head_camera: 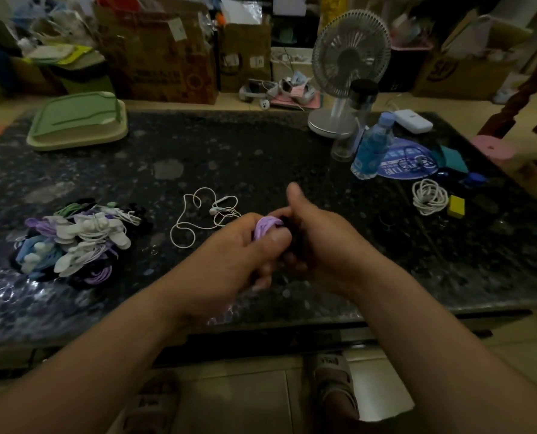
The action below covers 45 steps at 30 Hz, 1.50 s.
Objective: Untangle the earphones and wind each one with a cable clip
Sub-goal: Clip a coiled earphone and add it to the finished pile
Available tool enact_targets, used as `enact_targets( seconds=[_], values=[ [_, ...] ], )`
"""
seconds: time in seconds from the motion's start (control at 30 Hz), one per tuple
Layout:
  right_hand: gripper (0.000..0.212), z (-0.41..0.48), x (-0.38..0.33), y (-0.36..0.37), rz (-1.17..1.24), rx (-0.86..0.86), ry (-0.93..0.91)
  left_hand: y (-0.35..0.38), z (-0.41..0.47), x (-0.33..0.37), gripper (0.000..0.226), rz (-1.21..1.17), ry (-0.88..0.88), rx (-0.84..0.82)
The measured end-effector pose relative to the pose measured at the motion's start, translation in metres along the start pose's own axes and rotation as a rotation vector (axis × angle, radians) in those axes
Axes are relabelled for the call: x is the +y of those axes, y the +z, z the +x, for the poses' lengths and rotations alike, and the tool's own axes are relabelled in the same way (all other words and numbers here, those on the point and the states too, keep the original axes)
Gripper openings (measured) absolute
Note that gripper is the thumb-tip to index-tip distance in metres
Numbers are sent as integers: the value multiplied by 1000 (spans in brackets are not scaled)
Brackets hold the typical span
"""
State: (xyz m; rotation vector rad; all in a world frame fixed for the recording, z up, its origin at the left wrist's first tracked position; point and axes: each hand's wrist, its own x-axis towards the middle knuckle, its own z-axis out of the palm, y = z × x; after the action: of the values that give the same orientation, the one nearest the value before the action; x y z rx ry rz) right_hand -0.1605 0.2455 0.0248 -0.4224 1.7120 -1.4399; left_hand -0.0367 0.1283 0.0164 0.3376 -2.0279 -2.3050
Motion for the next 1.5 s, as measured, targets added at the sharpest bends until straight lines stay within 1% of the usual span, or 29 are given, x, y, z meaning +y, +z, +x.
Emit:
enact_targets(
  seconds=[0.03, 0.07, 0.1, 0.13, 0.2, 0.23, 0.3, 0.37, 0.4, 0.47, 0.57, 0.67, 0.77, 0.87, 0.93, 1.03, 1.07, 1.1, 1.13, 1.2, 1.3, 1.37, 1.5],
  values=[
    [59, 0, 0, -3, -47, 3, -66, -3, 0, 2, 37, -177, -15, -5],
    [52, 0, 1, -7, -86, -8, -152, -6, 0, 5, 33, -318, -29, -8],
    [40, -1, 1, -10, -119, -39, -224, -10, -1, 7, 31, -410, -41, -2],
    [35, -3, 1, -12, -149, -91, -291, -13, -2, 9, 32, -464, -49, 2],
    [43, -11, 3, -13, -259, -148, -422, -15, -4, 12, 40, -507, -73, -1],
    [40, -15, 3, -10, -336, -135, -477, -16, -5, 12, 41, -519, -94, 3],
    [23, -20, 2, -5, -409, -89, -543, -16, -6, 12, 36, -531, -131, -12],
    [9, -22, 0, 3, -384, -43, -569, -14, -6, 11, 30, -525, -145, -40],
    [7, -22, 0, 5, -356, -29, -574, -14, -7, 11, 30, -519, -149, -47],
    [10, -22, 0, 9, -293, -8, -585, -14, -7, 12, 33, -527, -157, -45],
    [16, -20, 1, 12, -220, -30, -558, -12, -6, 14, 34, -572, -185, -35],
    [15, -17, 1, 12, -167, -46, -521, -10, -4, 12, 35, -595, -201, 39],
    [15, -17, -2, 12, -111, -82, -487, -9, -7, 14, 42, -526, -174, 83],
    [16, -21, -5, 13, -76, -123, -468, -12, -12, 18, 37, -405, -145, 92],
    [18, -22, -5, 15, -78, -104, -481, -13, -14, 19, 33, -280, -144, 120],
    [20, -20, -4, 19, -38, -50, -486, -15, -13, 16, 27, 107, -131, 198],
    [17, -19, -4, 19, -28, -40, -479, -16, -13, 16, 26, 196, -116, 211],
    [16, -19, -5, 19, -36, -37, -472, -16, -14, 17, 26, 236, -101, 218],
    [18, -20, -6, 20, -60, -45, -467, -17, -14, 18, 26, 246, -89, 224],
    [14, -22, -8, 20, -90, -74, -455, -18, -15, 20, 27, 213, -88, 221],
    [8, -23, -8, 20, -12, -107, -400, -21, -15, 22, 26, 8, -115, 168],
    [10, -21, -7, 18, 13, -122, -358, -23, -15, 24, 23, -111, -139, 128],
    [11, -17, -5, 17, 9, -114, -343, -25, -18, 24, 20, -149, -167, 62]
  ],
)
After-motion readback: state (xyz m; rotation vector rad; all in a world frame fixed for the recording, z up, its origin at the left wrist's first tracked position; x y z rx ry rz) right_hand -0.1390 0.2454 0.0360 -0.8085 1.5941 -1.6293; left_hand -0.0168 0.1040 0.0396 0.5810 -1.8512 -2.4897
